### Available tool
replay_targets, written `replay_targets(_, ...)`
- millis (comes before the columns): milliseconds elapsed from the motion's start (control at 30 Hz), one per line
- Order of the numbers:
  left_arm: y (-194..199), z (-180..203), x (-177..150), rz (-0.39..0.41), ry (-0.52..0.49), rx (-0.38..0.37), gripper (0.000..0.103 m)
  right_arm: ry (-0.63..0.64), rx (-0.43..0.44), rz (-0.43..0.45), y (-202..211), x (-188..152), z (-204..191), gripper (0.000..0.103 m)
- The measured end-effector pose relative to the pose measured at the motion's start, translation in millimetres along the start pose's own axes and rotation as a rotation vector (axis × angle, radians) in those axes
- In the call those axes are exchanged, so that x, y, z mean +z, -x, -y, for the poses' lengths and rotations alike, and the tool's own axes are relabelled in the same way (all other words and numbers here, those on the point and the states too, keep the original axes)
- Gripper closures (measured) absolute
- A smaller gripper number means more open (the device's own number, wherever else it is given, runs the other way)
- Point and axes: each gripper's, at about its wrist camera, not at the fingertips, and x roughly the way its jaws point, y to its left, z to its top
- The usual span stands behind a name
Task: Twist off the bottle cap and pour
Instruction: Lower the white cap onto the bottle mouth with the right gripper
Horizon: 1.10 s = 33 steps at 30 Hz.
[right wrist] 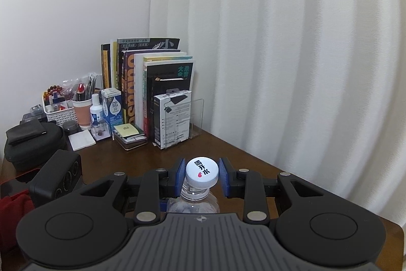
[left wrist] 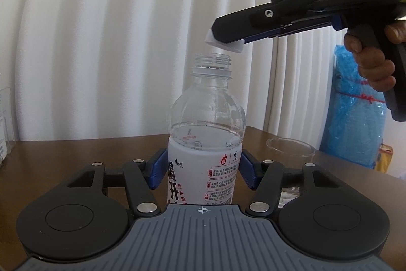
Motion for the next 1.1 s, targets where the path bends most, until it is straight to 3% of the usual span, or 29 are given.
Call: replay_targets(1100,-0.9,0.7,3.0,-0.007,-0.029,0.012,0.044,0.012,0.028,-0.031,-8.4,1.4,-0.9,0.071)
